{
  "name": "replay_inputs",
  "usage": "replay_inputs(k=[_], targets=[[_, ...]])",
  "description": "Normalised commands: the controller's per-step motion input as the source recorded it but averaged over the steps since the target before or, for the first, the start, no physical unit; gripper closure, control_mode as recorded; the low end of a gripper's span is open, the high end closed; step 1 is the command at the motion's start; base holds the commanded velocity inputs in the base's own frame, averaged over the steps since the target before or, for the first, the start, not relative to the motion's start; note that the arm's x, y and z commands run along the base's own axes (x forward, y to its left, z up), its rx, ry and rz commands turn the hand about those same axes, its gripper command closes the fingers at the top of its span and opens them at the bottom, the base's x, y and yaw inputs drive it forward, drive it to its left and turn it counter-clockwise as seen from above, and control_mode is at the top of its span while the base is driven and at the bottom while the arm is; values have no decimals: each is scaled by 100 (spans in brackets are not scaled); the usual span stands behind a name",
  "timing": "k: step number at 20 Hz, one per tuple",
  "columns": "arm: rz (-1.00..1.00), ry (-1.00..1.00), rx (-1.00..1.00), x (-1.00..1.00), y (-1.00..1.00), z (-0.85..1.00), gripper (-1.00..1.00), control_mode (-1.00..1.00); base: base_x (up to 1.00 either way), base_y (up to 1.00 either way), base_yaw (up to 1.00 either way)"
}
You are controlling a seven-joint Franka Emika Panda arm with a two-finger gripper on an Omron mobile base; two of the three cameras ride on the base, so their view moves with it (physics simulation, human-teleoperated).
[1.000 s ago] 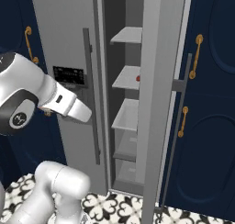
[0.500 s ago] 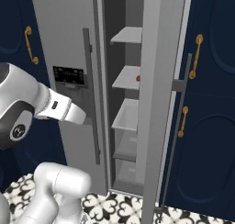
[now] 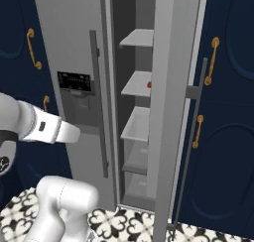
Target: Take the strawberry from the fridge and place it on top of the pancake, located on the dining counter.
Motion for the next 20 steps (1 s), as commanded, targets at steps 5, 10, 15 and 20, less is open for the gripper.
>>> replay_inputs(k=[5,10,15,20], targets=[[0,3,0,-11,30,5,-100,-100,0,0,0],[0,0,0,0,0,0,-100,100,48,-7,0],[0,0,0,0,0,0,-100,100,57,-30,0],[0,0,0,0,0,0,-100,100,44,-43,0]])
